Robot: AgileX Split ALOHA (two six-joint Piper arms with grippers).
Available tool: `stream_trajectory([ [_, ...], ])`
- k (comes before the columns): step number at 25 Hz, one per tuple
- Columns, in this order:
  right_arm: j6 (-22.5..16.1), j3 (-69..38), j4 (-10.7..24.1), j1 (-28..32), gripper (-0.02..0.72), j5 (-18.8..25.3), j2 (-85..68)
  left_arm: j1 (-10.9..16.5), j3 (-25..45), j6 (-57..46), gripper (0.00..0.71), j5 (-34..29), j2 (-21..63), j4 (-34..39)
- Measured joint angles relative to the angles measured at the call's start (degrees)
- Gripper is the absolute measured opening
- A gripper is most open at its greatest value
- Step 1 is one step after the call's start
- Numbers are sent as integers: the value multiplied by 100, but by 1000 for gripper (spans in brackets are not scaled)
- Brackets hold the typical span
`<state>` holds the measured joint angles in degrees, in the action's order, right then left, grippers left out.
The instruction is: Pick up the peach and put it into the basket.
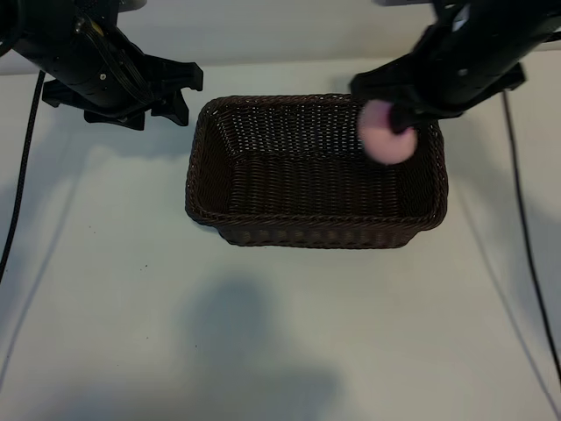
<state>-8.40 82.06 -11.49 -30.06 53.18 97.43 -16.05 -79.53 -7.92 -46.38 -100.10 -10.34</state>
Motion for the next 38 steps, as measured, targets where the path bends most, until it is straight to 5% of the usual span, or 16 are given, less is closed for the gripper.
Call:
stream_trajectory([
  [13,165,0,27,-204,71,-606,1158,0,0,0,496,4,0,0],
  [23,184,4,33,-204,444,-621,1381,0,0,-5,496,4,0,0],
  [27,184,263,89,-204,508,-276,1381,0,0,-5,496,4,0,0],
  [38,168,1562,869,-181,514,1091,1243,0,0,-4,496,4,0,1],
])
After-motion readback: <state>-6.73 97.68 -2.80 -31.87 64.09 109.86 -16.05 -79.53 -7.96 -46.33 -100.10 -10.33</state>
